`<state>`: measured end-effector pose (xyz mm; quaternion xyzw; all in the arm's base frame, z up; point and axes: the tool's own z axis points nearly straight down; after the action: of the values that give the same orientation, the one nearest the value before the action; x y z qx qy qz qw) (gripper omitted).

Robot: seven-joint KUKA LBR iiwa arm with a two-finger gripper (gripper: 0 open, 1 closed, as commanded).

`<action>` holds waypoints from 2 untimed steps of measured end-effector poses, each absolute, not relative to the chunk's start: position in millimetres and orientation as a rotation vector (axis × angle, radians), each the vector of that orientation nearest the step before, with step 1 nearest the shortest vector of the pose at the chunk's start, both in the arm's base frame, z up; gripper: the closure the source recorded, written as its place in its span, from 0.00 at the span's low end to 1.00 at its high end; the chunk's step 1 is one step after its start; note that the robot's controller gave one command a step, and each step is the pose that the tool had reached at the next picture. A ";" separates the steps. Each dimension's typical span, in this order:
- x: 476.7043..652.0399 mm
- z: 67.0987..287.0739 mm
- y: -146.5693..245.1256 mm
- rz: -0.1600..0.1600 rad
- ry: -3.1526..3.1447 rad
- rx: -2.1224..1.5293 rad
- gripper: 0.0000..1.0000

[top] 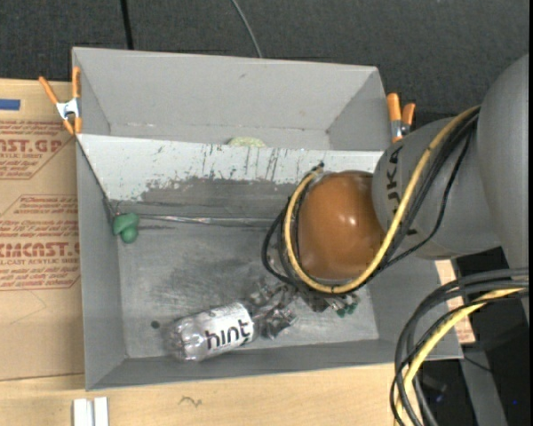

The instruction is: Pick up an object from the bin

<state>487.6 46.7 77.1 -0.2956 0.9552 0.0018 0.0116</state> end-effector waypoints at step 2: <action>485.7 81.0 47.0 0.003 2.987 -0.928 1.00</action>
Offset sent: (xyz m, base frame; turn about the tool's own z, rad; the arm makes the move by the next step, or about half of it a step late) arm -0.0001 0.0002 0.0964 0.0000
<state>485.7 47.0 81.0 -0.2967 0.9550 0.0009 0.0069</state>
